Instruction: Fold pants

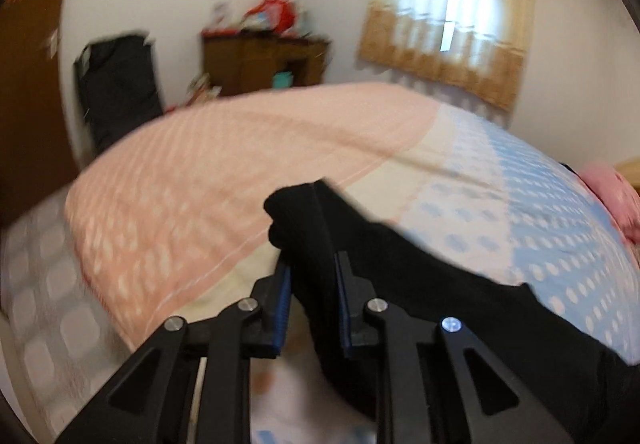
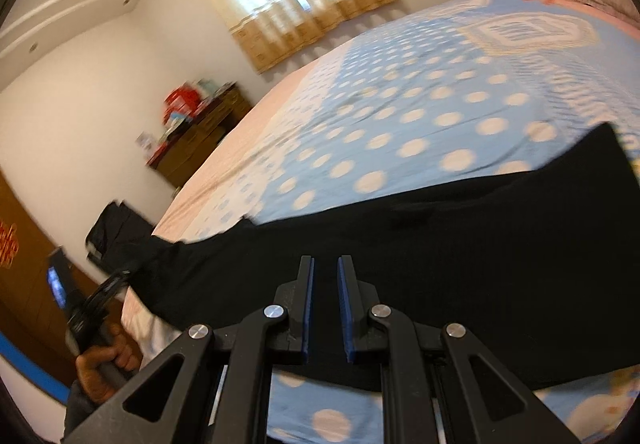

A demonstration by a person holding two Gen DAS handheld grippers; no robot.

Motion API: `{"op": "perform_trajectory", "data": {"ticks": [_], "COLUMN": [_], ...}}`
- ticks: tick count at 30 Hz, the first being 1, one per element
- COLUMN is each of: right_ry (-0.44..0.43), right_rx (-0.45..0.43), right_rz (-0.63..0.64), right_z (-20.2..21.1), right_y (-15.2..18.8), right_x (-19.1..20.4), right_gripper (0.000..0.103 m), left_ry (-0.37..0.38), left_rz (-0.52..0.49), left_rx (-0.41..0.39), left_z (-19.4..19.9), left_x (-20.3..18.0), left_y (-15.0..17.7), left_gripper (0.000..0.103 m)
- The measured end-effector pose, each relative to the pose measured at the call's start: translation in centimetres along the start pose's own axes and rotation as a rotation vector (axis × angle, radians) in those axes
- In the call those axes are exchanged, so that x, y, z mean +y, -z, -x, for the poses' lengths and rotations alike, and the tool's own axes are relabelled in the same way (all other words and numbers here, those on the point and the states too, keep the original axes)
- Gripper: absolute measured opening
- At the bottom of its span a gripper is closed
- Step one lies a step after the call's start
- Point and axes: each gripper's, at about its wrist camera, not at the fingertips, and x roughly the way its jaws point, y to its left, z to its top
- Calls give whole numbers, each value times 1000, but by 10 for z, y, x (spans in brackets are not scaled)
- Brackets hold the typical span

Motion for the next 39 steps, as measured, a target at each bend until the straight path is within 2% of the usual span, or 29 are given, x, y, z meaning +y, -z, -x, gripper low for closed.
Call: {"op": "perform_trajectory", "data": {"ticks": [4, 11, 16, 19, 24, 28, 29, 31, 32, 33, 35, 37, 39], "right_ry": [63, 143, 162, 157, 141, 137, 135, 133, 130, 126, 117, 109, 96], "right_rx": [-41, -112, -124, -118, -98, -83, -83, -83, -83, -83, -78, -74, -78], "right_rz": [-52, -121, -151, -154, -154, -162, -168, -182, -188, -193, -194, -194, -192], "right_z": [20, 59, 74, 77, 72, 67, 67, 67, 66, 65, 64, 63, 64], "right_y": [-5, -6, -2, 1, 3, 4, 5, 4, 3, 3, 4, 3, 4], "right_x": [-28, -65, -81, -85, -86, -84, -84, -84, -85, -84, -81, -77, -73], "right_gripper": [13, 13, 13, 13, 13, 13, 13, 13, 13, 13, 13, 13, 13], "left_ry": [99, 363, 564, 653, 698, 678, 675, 664, 666, 672, 678, 691, 693], "left_rz": [-163, -353, -506, -590, -730, -799, -812, -847, -856, -864, -846, -807, -775], "left_rx": [-99, -146, -129, -92, -31, -14, -13, -39, -40, -33, -35, -46, -51], "left_z": [26, 63, 90, 100, 101, 94, 94, 98, 100, 103, 107, 113, 115], "left_x": [-44, -131, -199, -227, -254, -260, -263, -261, -262, -263, -257, -248, -241], "left_y": [-8, 12, 53, 80, 122, 142, 146, 149, 149, 149, 143, 132, 126], "left_gripper": [21, 20, 20, 20, 20, 23, 29, 32, 44, 62, 74, 82, 95]}}
